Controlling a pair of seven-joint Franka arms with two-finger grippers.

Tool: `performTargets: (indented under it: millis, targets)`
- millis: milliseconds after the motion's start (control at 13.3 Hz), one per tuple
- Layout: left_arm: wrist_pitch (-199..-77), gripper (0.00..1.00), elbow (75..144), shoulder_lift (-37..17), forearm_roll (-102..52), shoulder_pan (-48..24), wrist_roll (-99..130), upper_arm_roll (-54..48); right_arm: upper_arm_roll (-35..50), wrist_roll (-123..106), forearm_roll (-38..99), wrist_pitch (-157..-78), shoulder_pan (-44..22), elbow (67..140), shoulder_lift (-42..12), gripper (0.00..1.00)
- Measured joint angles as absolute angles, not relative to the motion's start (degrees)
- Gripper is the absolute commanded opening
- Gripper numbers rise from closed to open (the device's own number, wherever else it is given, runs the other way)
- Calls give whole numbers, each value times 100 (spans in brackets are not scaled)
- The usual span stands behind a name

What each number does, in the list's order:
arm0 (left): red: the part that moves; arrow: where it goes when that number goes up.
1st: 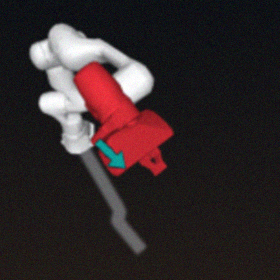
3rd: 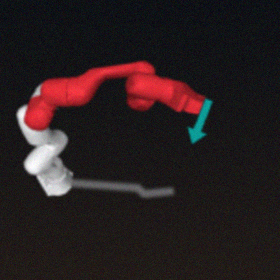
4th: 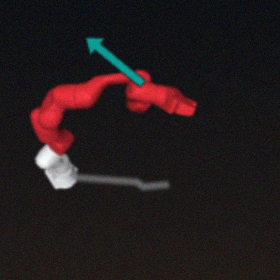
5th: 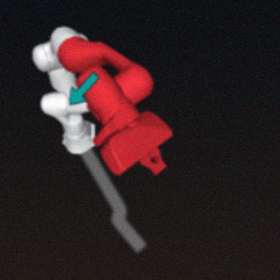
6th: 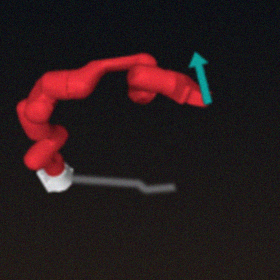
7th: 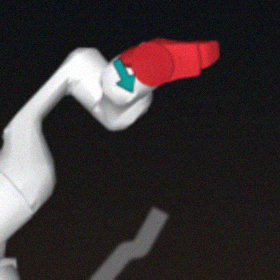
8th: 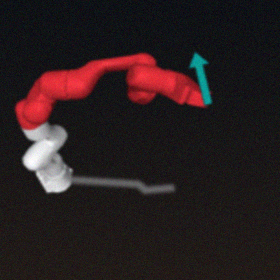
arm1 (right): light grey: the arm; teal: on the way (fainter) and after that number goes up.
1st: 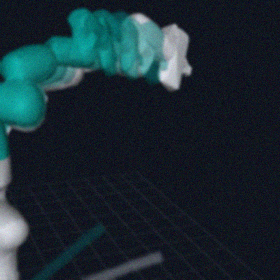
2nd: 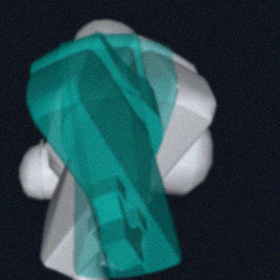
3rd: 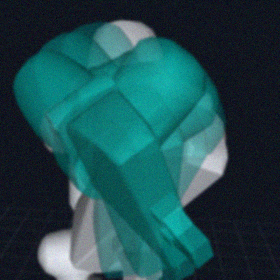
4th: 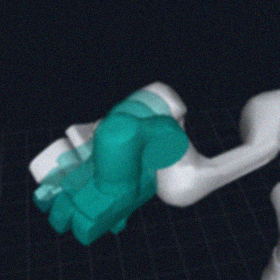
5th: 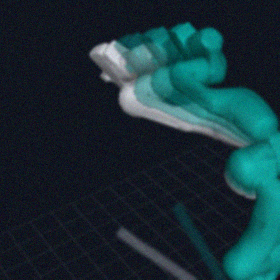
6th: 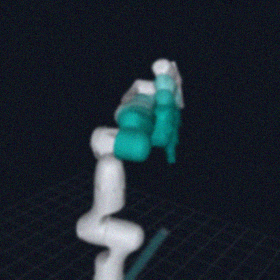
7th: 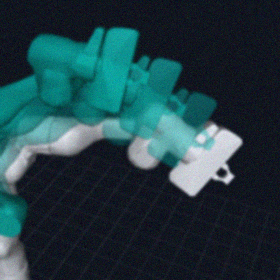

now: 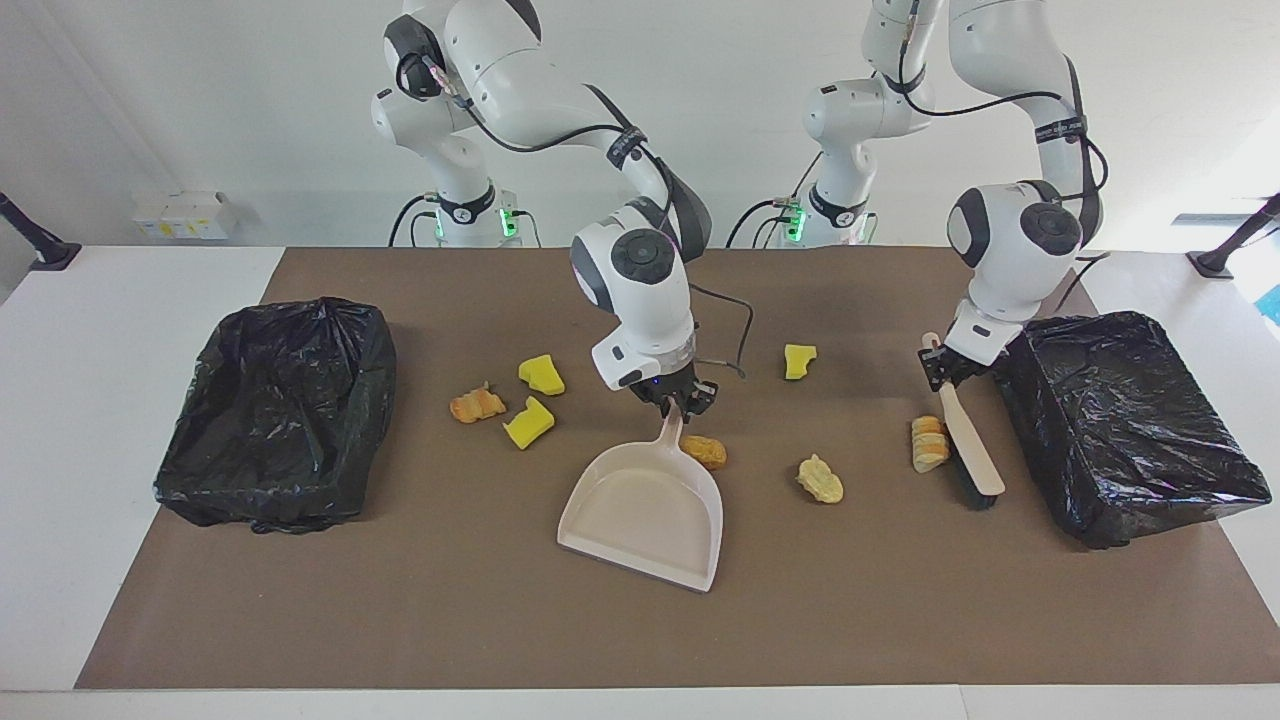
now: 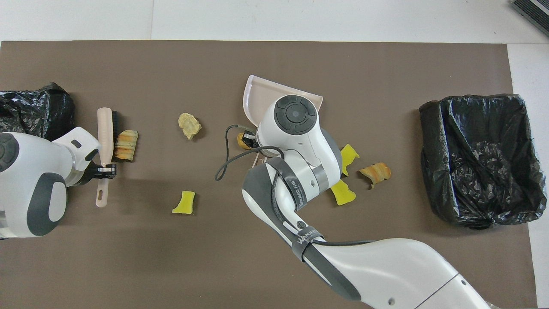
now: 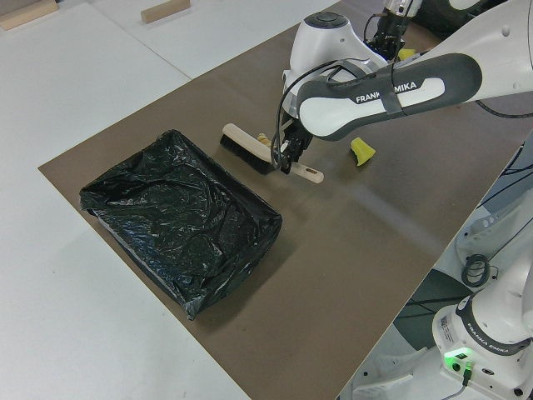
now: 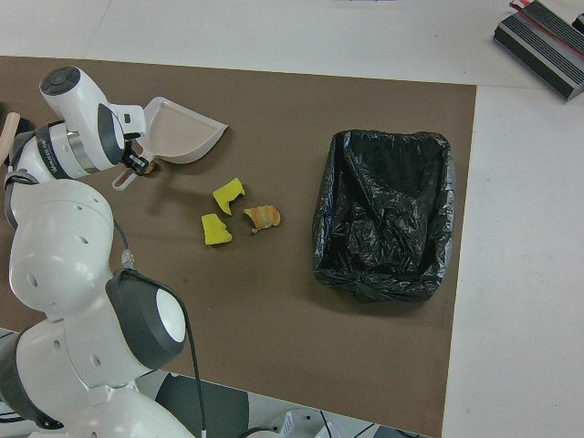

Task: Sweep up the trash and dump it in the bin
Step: 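Lift the brush with the left gripper while the right gripper lifts the dustpan, then sweep bread pieces with the brush into the dustpan held by the right gripper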

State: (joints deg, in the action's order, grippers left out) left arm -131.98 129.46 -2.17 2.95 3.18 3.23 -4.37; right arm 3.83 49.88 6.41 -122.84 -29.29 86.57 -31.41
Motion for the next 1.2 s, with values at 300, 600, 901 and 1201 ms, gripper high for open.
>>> performTargets:
  millis: [300,600,901,1201]
  targets:
    - [-13302,0,12948,-219,80,-13,325,-450,355,3613,637,-12192,-2767,8615,-2990,0]
    - [-13308,0,12948,-220,10,-268,330,-450,319,1304,635,-11526,-2237,8609,-2327,0]
    - [-13314,0,12948,-220,9,-286,330,-447,305,-1323,273,-10942,-1719,8650,-2077,0]
    - [-13318,0,12948,-220,-9,-286,351,-446,301,-4195,-292,-10924,-1315,8863,-2079,0]
